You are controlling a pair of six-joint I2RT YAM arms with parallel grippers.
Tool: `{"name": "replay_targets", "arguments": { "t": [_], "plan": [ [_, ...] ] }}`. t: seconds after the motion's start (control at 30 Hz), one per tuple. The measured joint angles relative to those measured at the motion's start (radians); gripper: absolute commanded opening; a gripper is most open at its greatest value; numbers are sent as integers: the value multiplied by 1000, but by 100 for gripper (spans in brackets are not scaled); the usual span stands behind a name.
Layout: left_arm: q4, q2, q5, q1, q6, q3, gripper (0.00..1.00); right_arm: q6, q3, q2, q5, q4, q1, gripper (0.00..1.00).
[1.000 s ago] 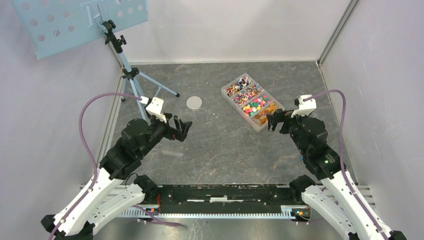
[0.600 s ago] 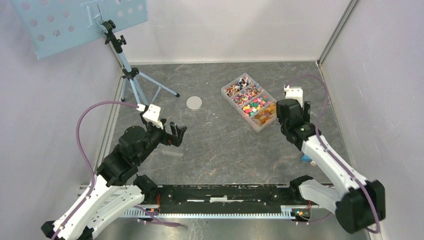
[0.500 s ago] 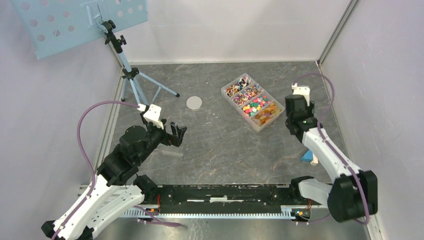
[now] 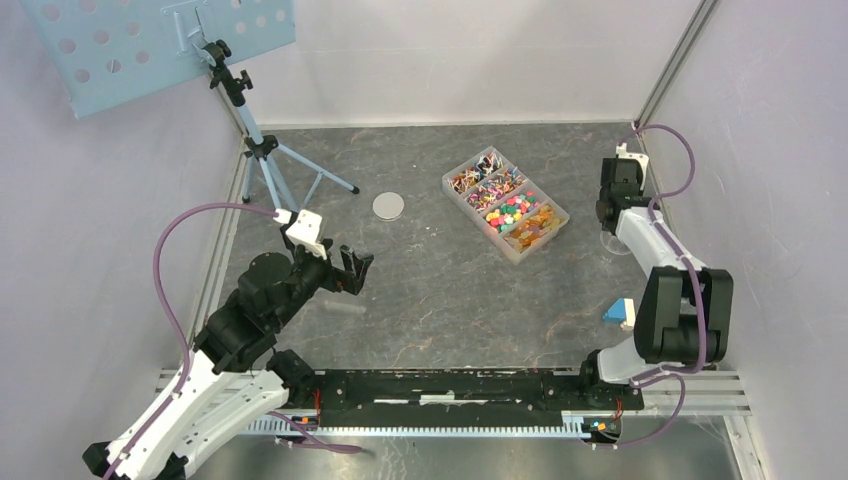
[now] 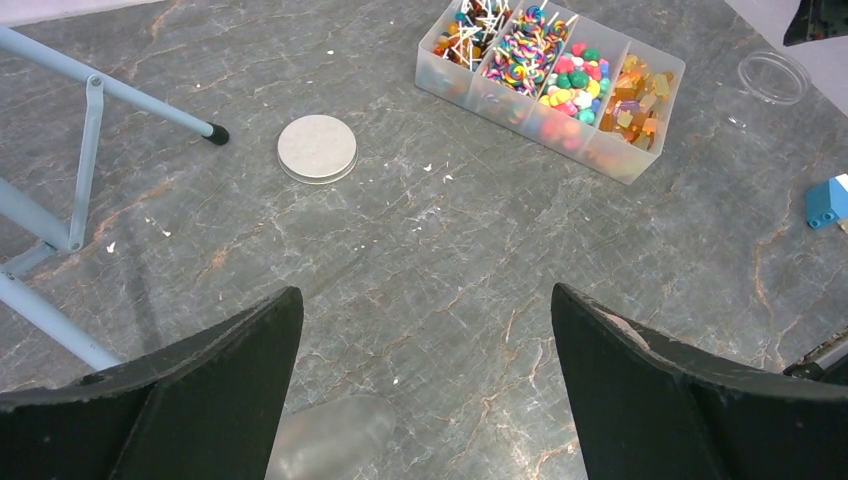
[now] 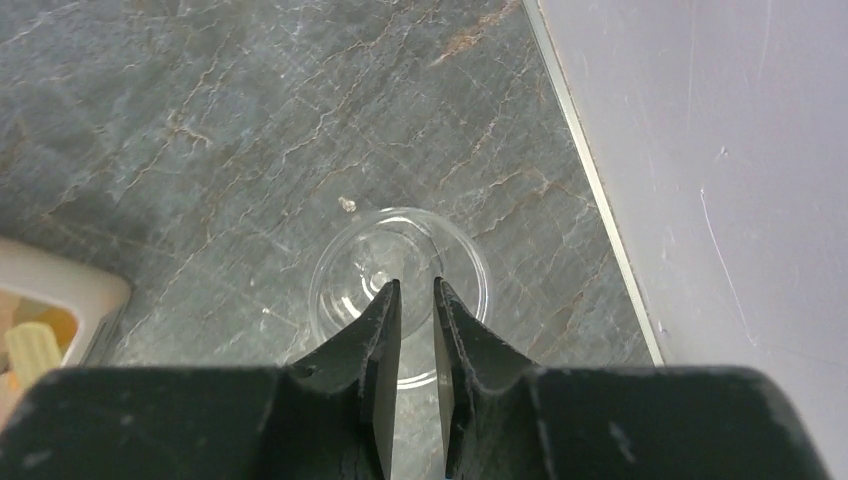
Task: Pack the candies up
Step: Move the packing bottle to the center of the board.
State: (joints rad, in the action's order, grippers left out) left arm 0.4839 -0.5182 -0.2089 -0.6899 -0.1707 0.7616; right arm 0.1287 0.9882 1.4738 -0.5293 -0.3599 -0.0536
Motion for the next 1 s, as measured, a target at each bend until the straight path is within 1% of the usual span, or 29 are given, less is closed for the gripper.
{"name": "replay_targets", "arguments": {
  "t": [0.13,0.37,0.67,0.8,1.0],
  "plan": [
    [0,3,0,0,0,0,100,-11,22,59,33,-1,-41,23],
    [0,8,1,0,0,-10,100,-28,20,83,88,0,-62,21],
    [0,11,1,0,1,-16,100,-29,-56,85,179,2,-61,19],
    [-1,11,2,0,1,-16,100,-29,-106,64,239,2,-61,19],
    [-1,11,1,0,1,-16,100,-29,-189,-16,356,3,-61,18]
  ]
}}
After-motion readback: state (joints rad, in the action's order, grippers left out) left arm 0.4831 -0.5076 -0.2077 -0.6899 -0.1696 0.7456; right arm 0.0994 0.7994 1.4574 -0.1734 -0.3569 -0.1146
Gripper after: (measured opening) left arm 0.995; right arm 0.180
